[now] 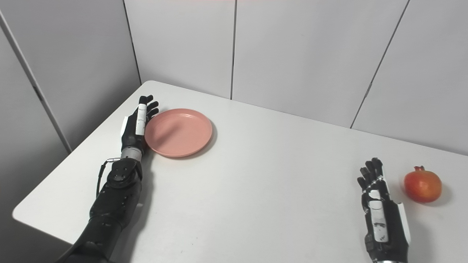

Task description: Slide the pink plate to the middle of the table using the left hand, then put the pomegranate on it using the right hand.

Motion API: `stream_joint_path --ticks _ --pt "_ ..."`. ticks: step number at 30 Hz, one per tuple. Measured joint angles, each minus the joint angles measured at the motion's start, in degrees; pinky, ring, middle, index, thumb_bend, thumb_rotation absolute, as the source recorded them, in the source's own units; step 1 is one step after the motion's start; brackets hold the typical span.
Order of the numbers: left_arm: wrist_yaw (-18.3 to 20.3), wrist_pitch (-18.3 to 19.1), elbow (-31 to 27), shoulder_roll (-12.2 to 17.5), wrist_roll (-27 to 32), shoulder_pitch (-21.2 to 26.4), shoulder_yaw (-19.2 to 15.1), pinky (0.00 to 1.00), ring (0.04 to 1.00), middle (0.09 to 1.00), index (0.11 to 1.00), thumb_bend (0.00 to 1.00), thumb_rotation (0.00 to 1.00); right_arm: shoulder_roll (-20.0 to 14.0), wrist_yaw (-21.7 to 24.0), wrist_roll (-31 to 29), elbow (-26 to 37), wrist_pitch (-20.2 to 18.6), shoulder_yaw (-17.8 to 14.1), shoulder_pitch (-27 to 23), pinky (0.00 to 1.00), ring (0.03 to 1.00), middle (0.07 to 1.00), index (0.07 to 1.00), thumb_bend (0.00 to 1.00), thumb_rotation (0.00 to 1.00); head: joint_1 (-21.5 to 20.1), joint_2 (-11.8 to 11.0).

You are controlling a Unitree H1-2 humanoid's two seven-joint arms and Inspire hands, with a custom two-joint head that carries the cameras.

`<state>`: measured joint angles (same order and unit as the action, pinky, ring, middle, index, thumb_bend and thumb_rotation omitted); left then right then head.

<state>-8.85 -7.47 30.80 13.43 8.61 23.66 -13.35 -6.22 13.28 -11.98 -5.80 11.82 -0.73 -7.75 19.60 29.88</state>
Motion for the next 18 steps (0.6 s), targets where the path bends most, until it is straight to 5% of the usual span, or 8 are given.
stream_joint_path --ticks 9,18 --pt "2.1 3.2 -3.0 -1.0 0.4 -0.1 0.7 0.83 0.846 0.843 0.837 0.89 1.00 0.0 0.0 0.0 0.0 0.0 -0.1 0.0 1.00 1.000 1.000 1.000 0.62 0.89 -0.3 0.1" --pt "4.4 4.6 -5.0 -3.1 1.2 -0.3 2.3 0.88 0.882 0.875 0.867 0.90 1.00 0.1 0.0 0.1 0.0 0.0 -0.1 0.0 1.00 1.000 1.000 1.000 0.60 0.89 -0.5 -0.1"
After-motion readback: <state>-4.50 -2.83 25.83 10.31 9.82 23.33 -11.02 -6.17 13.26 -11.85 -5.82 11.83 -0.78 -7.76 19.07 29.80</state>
